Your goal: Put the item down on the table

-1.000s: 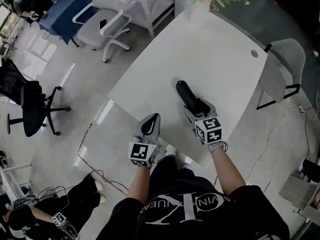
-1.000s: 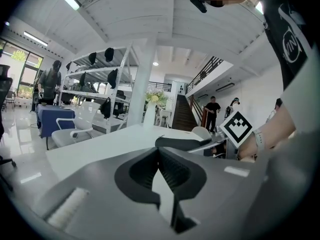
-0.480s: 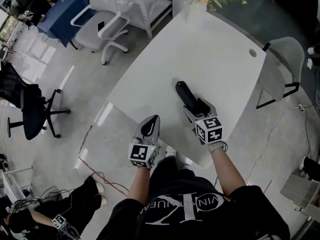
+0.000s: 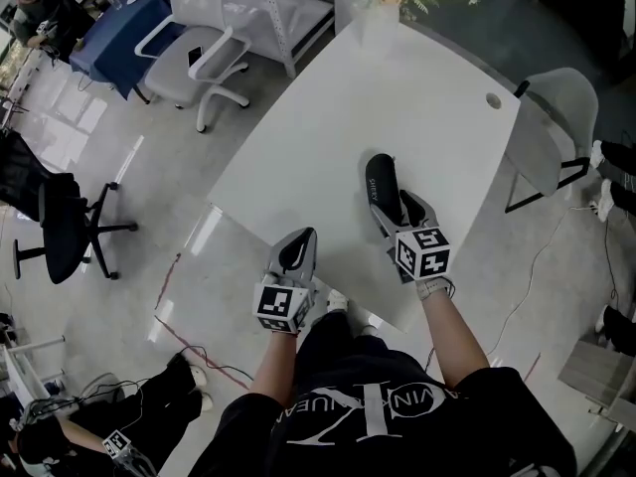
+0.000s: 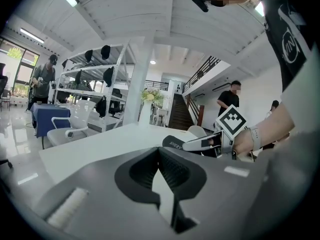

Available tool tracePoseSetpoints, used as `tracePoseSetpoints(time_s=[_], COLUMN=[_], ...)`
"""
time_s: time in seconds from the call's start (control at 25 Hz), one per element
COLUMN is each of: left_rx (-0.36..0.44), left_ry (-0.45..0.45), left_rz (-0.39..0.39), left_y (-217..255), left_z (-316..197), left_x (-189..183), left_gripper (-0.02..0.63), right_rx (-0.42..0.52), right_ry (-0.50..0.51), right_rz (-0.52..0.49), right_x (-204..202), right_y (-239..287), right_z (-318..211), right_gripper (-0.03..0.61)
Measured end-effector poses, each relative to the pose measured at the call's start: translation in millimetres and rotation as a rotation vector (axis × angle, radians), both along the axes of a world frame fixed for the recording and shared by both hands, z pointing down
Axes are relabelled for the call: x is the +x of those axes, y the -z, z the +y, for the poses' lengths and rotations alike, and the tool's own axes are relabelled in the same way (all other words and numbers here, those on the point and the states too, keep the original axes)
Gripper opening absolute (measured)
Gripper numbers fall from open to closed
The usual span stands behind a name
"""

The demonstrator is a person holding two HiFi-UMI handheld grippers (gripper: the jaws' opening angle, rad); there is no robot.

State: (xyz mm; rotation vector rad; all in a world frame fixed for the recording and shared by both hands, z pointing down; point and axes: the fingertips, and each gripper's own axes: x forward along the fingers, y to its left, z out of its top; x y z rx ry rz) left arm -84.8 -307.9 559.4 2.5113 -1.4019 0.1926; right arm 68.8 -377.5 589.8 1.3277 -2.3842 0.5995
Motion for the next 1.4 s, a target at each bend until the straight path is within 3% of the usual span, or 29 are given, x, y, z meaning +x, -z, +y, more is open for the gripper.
tracePoseSetpoints(time_s=[0.4,0.72,1.4], left_rx=[0.021,0.045,0.14], left_ry=[-0.012,-0.007,0.006], left_rz=[0.003,0.024,0.049], left_y=[10,28,78], left_z=[7,16,28], left_x=[9,16,29], left_gripper=[0.012,0.011,0.012], right_rx=[0.05,0.1,0.244], right_ry=[-0.054,-0.059,-0.032], right_rz=[0.0,0.028,-0.001], right_x=[27,43,67], right_y=[20,41,107], right_z=[9,38,91], right_gripper=[0.272,0.063,0.029])
